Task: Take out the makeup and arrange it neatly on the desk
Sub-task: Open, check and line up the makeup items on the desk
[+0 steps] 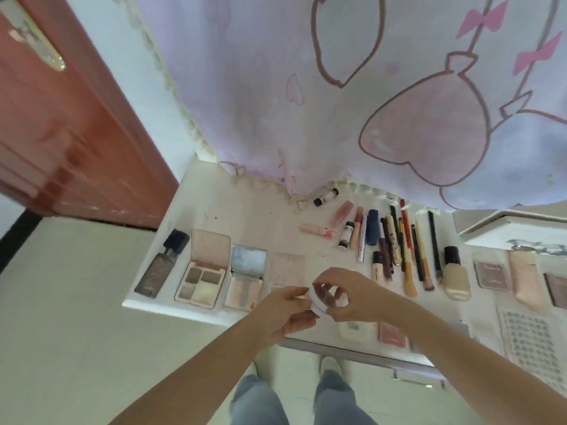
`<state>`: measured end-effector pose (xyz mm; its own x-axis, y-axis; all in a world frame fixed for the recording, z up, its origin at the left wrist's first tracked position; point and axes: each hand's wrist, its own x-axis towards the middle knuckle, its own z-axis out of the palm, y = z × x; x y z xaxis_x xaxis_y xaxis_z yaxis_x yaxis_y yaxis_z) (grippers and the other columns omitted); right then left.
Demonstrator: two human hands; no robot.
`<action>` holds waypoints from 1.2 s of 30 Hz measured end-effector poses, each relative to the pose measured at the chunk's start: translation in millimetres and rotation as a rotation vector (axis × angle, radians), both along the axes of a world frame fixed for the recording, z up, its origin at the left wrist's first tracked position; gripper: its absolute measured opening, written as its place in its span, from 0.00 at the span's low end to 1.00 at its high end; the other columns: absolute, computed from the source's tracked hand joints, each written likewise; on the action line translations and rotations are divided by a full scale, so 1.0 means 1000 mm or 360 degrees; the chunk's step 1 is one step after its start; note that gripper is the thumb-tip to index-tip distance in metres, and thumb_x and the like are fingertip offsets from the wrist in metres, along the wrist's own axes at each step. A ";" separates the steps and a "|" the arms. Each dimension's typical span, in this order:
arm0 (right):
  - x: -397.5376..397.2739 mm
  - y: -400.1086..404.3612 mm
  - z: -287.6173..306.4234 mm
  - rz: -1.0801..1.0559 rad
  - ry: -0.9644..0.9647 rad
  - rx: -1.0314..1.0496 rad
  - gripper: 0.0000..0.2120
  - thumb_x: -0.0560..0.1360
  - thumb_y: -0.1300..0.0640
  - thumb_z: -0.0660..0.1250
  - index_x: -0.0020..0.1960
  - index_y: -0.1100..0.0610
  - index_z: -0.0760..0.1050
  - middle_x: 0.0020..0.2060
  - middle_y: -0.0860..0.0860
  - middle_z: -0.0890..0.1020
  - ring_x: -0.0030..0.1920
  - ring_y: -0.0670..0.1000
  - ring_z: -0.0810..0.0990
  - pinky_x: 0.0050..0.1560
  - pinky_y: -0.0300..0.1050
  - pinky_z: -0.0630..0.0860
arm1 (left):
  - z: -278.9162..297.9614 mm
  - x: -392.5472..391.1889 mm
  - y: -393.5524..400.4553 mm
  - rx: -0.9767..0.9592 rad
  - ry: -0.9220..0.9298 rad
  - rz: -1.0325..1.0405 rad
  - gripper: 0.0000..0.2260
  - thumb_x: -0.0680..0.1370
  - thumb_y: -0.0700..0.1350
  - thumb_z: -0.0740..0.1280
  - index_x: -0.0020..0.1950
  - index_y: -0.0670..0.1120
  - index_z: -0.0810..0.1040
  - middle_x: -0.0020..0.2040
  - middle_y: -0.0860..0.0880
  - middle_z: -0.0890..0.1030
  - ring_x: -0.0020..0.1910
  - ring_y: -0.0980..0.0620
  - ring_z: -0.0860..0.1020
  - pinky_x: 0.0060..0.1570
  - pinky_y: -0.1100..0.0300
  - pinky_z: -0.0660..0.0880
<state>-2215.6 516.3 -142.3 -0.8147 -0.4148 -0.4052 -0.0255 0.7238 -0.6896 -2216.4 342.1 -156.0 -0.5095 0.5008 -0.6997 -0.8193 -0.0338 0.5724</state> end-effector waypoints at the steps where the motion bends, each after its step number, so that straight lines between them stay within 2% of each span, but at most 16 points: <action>1: -0.004 0.003 -0.007 0.0086 -0.0009 0.0014 0.21 0.67 0.62 0.69 0.60 0.56 0.72 0.51 0.47 0.74 0.48 0.42 0.72 0.46 0.24 0.69 | -0.007 0.005 0.005 -0.0027 -0.0017 0.0088 0.08 0.78 0.33 0.58 0.50 0.41 0.76 0.37 0.48 0.83 0.32 0.56 0.81 0.38 0.66 0.79; 4: -0.015 0.010 -0.026 0.0374 0.0023 0.0100 0.21 0.67 0.62 0.69 0.59 0.58 0.72 0.53 0.52 0.76 0.49 0.43 0.70 0.46 0.26 0.62 | -0.027 0.022 0.022 -0.0153 -0.0037 0.0375 0.11 0.77 0.31 0.59 0.58 0.38 0.71 0.43 0.44 0.79 0.38 0.52 0.79 0.39 0.65 0.79; 6: -0.017 0.013 -0.040 0.0529 0.0010 0.0126 0.22 0.67 0.62 0.68 0.60 0.59 0.71 0.55 0.53 0.75 0.53 0.47 0.71 0.47 0.27 0.60 | -0.039 0.035 0.034 -0.0297 -0.0041 0.0535 0.12 0.76 0.30 0.60 0.58 0.40 0.70 0.44 0.44 0.78 0.40 0.50 0.78 0.39 0.65 0.78; 10: -0.016 0.017 -0.056 0.0751 -0.0038 0.0140 0.25 0.67 0.64 0.65 0.64 0.61 0.68 0.58 0.54 0.72 0.57 0.48 0.70 0.50 0.19 0.58 | -0.056 0.059 0.055 -0.0527 -0.0063 0.0795 0.13 0.75 0.29 0.61 0.58 0.40 0.70 0.43 0.43 0.76 0.39 0.51 0.77 0.38 0.66 0.77; 13: -0.016 0.018 -0.062 0.0883 -0.0037 0.0077 0.24 0.67 0.66 0.65 0.64 0.61 0.68 0.56 0.53 0.72 0.56 0.44 0.69 0.51 0.19 0.59 | -0.063 0.072 0.065 -0.0633 -0.0109 0.0965 0.10 0.75 0.29 0.61 0.54 0.39 0.71 0.41 0.46 0.77 0.39 0.53 0.77 0.37 0.67 0.75; 17: -0.028 0.024 -0.061 0.0828 -0.0018 -0.0002 0.27 0.67 0.67 0.67 0.65 0.59 0.68 0.51 0.48 0.68 0.50 0.42 0.69 0.51 0.21 0.64 | -0.067 0.078 0.071 -0.0747 -0.0154 0.1197 0.11 0.74 0.28 0.60 0.55 0.36 0.72 0.39 0.47 0.77 0.38 0.53 0.77 0.38 0.67 0.75; 19: -0.036 0.028 -0.062 0.0742 0.0018 -0.0032 0.26 0.66 0.68 0.68 0.63 0.62 0.69 0.50 0.49 0.67 0.51 0.44 0.71 0.51 0.23 0.67 | -0.069 0.078 0.072 -0.0936 -0.0130 0.1197 0.13 0.73 0.30 0.62 0.57 0.37 0.73 0.39 0.49 0.77 0.38 0.54 0.76 0.38 0.70 0.73; 21: -0.041 0.031 -0.065 0.0655 0.0043 -0.0020 0.24 0.66 0.69 0.68 0.60 0.63 0.68 0.52 0.51 0.70 0.54 0.50 0.73 0.56 0.33 0.70 | -0.067 0.079 0.075 -0.1174 -0.0045 0.1117 0.13 0.73 0.34 0.64 0.57 0.41 0.75 0.39 0.53 0.78 0.38 0.59 0.75 0.32 0.75 0.70; 23: -0.045 0.032 -0.071 0.0631 0.0073 0.0025 0.22 0.66 0.69 0.68 0.59 0.63 0.68 0.55 0.55 0.73 0.56 0.53 0.74 0.58 0.42 0.71 | -0.065 0.079 0.078 -0.1241 0.0003 0.1125 0.14 0.74 0.36 0.63 0.59 0.42 0.74 0.44 0.53 0.78 0.39 0.59 0.75 0.32 0.76 0.67; 25: -0.048 0.033 -0.078 0.0671 0.0149 0.0082 0.21 0.65 0.69 0.67 0.57 0.63 0.69 0.55 0.56 0.74 0.55 0.54 0.74 0.54 0.38 0.68 | -0.064 0.078 0.081 -0.1257 0.0010 0.1163 0.15 0.75 0.35 0.62 0.61 0.42 0.74 0.45 0.53 0.77 0.39 0.60 0.74 0.30 0.76 0.67; 28: -0.053 0.037 -0.084 0.0758 0.0270 0.0195 0.18 0.66 0.69 0.66 0.55 0.65 0.71 0.53 0.58 0.75 0.55 0.56 0.73 0.46 0.32 0.62 | -0.062 0.076 0.084 -0.1321 0.0016 0.1151 0.14 0.75 0.37 0.61 0.60 0.43 0.74 0.39 0.58 0.75 0.36 0.64 0.70 0.25 0.81 0.66; 30: -0.055 0.040 -0.087 0.0778 0.0315 0.0221 0.17 0.67 0.69 0.64 0.56 0.66 0.71 0.54 0.59 0.75 0.57 0.56 0.71 0.46 0.30 0.59 | -0.060 0.076 0.087 -0.1359 0.0016 0.1122 0.13 0.75 0.38 0.61 0.60 0.45 0.74 0.37 0.61 0.73 0.35 0.64 0.70 0.25 0.76 0.67; 32: -0.055 0.045 -0.087 0.0736 0.0332 0.0211 0.17 0.69 0.70 0.62 0.58 0.65 0.70 0.58 0.58 0.73 0.60 0.55 0.70 0.51 0.30 0.59 | -0.057 0.077 0.089 -0.1400 0.0027 0.1075 0.14 0.76 0.40 0.60 0.61 0.45 0.73 0.40 0.58 0.76 0.37 0.62 0.72 0.28 0.73 0.64; 34: -0.053 0.053 -0.083 0.0668 0.0357 0.0210 0.17 0.70 0.70 0.60 0.59 0.65 0.70 0.59 0.58 0.73 0.61 0.55 0.69 0.55 0.33 0.61 | -0.054 0.078 0.093 -0.1424 0.0039 0.1053 0.15 0.75 0.39 0.59 0.62 0.43 0.71 0.51 0.47 0.79 0.47 0.51 0.77 0.36 0.66 0.70; 35: -0.051 0.059 -0.079 0.0661 0.0365 0.0200 0.16 0.71 0.69 0.60 0.59 0.64 0.70 0.58 0.57 0.73 0.60 0.55 0.70 0.55 0.33 0.61 | -0.053 0.080 0.094 -0.1424 0.0054 0.1057 0.16 0.76 0.39 0.59 0.64 0.43 0.70 0.56 0.44 0.77 0.52 0.48 0.76 0.43 0.62 0.71; 36: -0.047 0.066 -0.075 0.0698 0.0358 0.0171 0.16 0.71 0.67 0.62 0.59 0.63 0.71 0.57 0.56 0.74 0.60 0.54 0.70 0.56 0.33 0.61 | -0.053 0.082 0.096 -0.1436 0.0105 0.1048 0.17 0.76 0.39 0.60 0.65 0.44 0.69 0.59 0.45 0.75 0.53 0.48 0.75 0.47 0.60 0.70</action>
<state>-2262.8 582.4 -217.7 -0.6454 -0.7030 -0.2986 -0.4826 0.6784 -0.5540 -2134.1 438.5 -209.0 -0.5378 -0.5578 -0.6322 -0.7616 -0.0002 0.6481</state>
